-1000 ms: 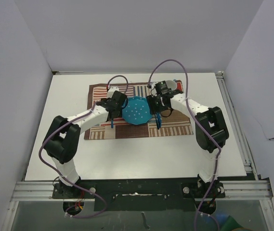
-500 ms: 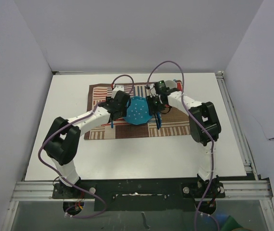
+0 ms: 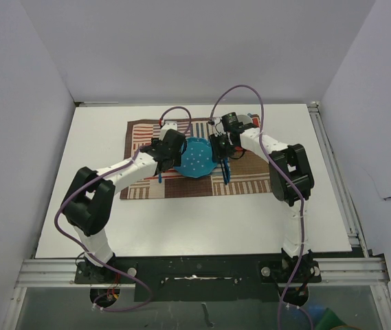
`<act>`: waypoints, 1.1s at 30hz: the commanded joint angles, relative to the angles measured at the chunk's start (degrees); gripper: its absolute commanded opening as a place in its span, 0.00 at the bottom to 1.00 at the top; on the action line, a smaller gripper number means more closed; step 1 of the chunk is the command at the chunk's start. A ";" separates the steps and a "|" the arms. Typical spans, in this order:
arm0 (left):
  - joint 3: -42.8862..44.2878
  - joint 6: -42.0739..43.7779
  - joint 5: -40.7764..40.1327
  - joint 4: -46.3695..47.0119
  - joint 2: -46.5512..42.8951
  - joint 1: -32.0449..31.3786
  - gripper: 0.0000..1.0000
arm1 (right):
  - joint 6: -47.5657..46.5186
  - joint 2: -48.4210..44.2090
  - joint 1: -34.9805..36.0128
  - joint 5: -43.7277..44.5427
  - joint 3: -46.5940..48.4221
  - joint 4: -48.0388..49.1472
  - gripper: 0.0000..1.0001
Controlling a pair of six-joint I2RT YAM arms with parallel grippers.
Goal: Set the dinner table for one person
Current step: Adjust the knife on the napkin.
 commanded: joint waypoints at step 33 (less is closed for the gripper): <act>2.19 0.25 -0.74 1.55 -0.24 -0.68 0.53 | -0.33 0.03 4.68 1.08 3.92 -0.18 0.17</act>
